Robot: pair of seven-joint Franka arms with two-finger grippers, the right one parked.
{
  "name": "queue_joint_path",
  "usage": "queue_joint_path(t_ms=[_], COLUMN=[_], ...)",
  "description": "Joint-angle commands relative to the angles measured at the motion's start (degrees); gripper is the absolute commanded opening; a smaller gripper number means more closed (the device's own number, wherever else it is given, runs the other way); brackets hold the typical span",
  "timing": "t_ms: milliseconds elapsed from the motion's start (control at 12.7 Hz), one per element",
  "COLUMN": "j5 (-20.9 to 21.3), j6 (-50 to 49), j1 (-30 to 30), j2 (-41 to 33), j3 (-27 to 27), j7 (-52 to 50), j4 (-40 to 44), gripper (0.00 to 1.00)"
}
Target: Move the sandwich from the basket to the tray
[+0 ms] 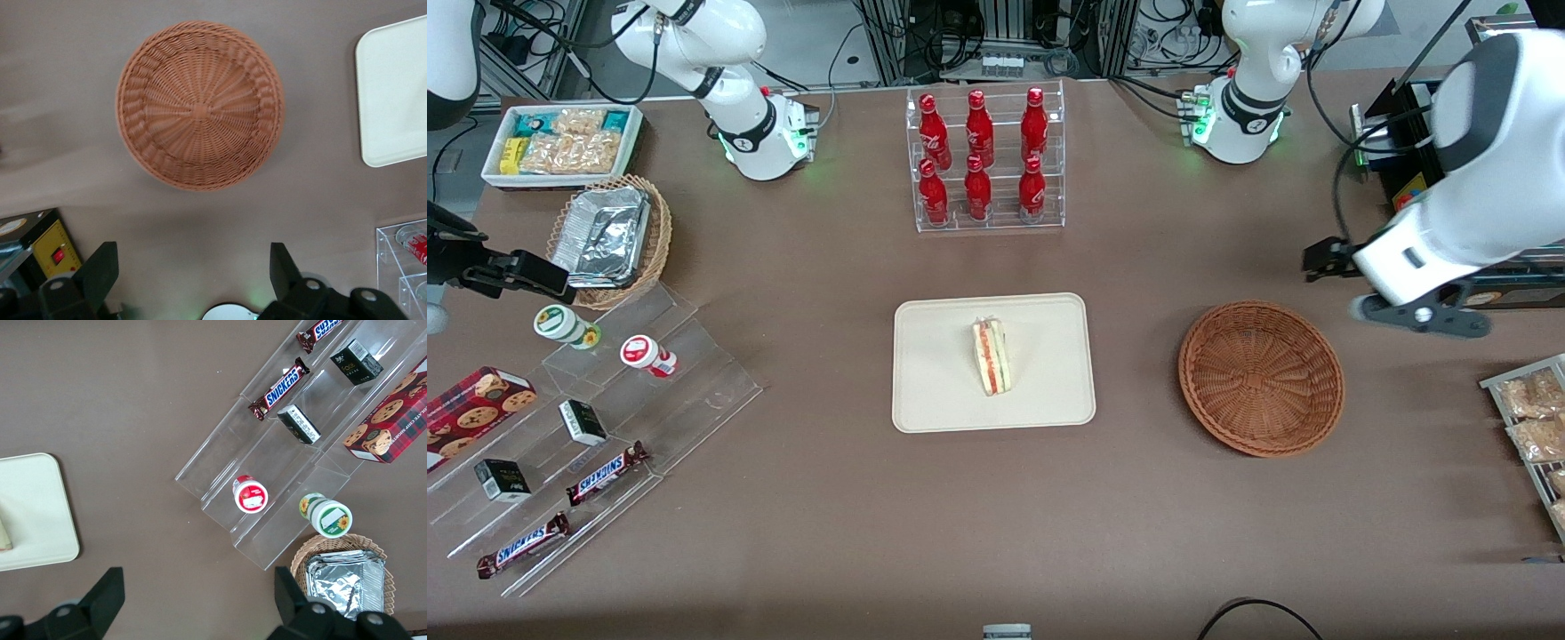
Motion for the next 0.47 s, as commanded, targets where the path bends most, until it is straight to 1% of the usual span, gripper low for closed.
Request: queue_joint_path(t_ms=[0, 157, 236, 314, 393], j5=[0.6, 0.7, 1.7, 3.7, 4.1], j6=[-2.3, -3.0, -3.0, -2.8, -2.2], j1=[2.2, 3.0, 3.1, 3.1, 3.1], j2=[-4.1, -5.9, -6.2, -6.7, -6.7], j3=[-1.0, -0.7, -0.7, -0.8, -0.8], j7=[0.9, 1.0, 0.9, 0.6, 0.6], j4=[-1.2, -1.4, -1.5, -1.7, -1.6], gripper=[1.00, 1.00, 1.00, 1.00, 1.00])
